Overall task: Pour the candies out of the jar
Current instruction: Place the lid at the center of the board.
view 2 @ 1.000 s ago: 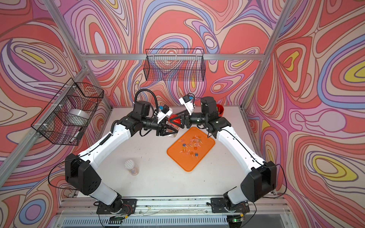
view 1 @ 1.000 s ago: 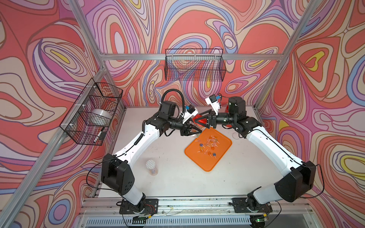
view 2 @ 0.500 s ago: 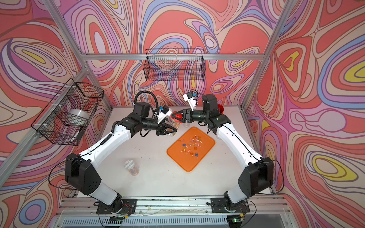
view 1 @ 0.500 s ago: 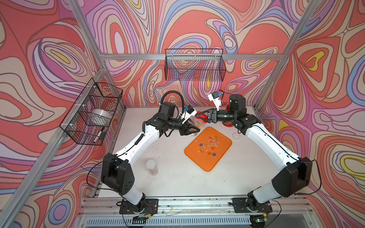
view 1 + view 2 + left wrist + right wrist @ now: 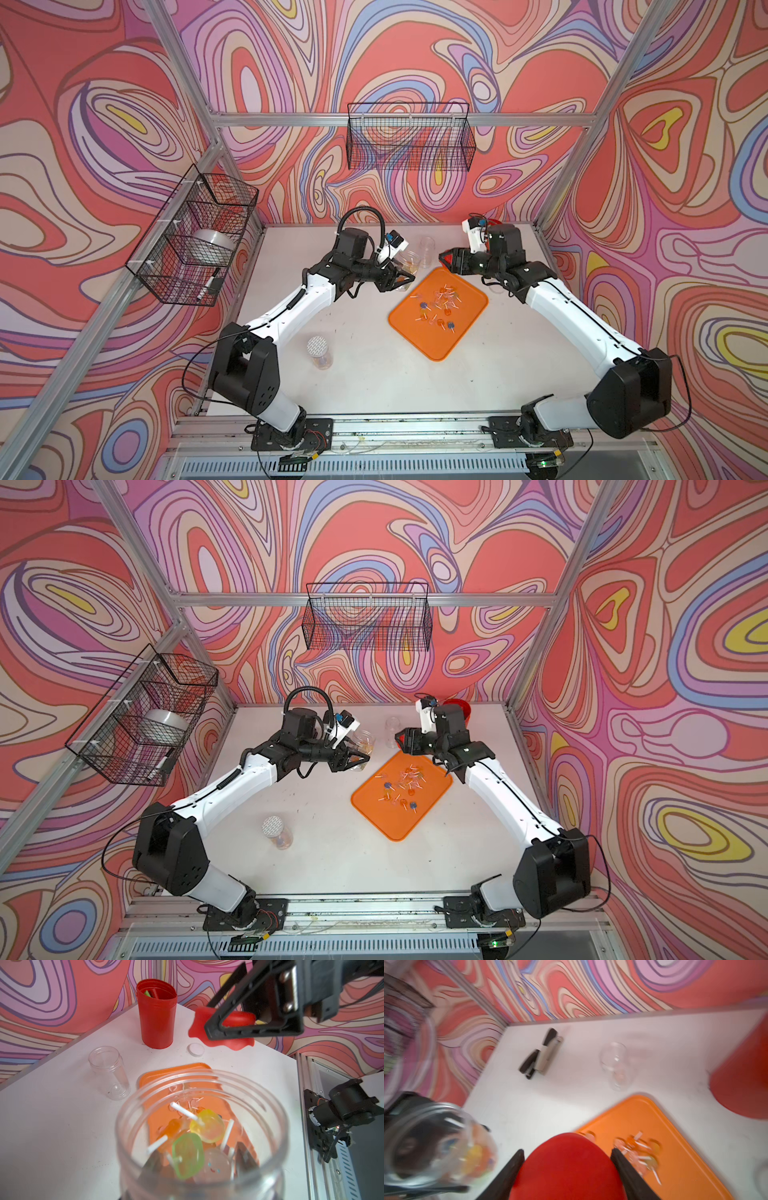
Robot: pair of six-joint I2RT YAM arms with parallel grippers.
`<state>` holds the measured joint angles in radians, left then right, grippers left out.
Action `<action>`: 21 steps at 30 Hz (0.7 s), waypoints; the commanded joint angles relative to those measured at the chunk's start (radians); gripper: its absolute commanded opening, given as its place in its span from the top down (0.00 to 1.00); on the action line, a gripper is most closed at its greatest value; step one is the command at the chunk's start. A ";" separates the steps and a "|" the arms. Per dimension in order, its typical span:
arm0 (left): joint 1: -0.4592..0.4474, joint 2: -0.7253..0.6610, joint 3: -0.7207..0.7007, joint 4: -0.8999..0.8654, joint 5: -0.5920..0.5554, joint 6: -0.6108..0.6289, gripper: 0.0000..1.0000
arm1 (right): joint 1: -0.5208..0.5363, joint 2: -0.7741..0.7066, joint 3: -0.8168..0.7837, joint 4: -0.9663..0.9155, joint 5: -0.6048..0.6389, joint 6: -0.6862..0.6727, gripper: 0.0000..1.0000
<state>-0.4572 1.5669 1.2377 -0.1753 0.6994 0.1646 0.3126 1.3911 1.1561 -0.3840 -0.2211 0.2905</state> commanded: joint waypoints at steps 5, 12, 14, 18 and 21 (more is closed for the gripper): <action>0.006 -0.024 -0.026 0.087 -0.110 -0.037 1.00 | -0.061 -0.086 -0.243 0.044 0.431 0.078 0.66; 0.005 -0.016 -0.035 0.081 -0.144 -0.035 1.00 | -0.159 -0.105 -0.419 0.149 0.538 0.169 0.67; 0.006 -0.012 -0.031 0.076 -0.146 -0.032 1.00 | -0.192 -0.088 -0.441 0.169 0.523 0.196 0.67; 0.006 -0.008 -0.026 0.069 -0.144 -0.032 1.00 | -0.214 -0.028 -0.471 0.218 0.506 0.256 0.66; 0.006 -0.006 -0.025 0.065 -0.145 -0.029 1.00 | -0.225 0.023 -0.452 0.230 0.489 0.292 0.66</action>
<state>-0.4572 1.5665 1.2144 -0.1371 0.5541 0.1341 0.0959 1.3754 0.7006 -0.2054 0.2668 0.5205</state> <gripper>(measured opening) 0.470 0.632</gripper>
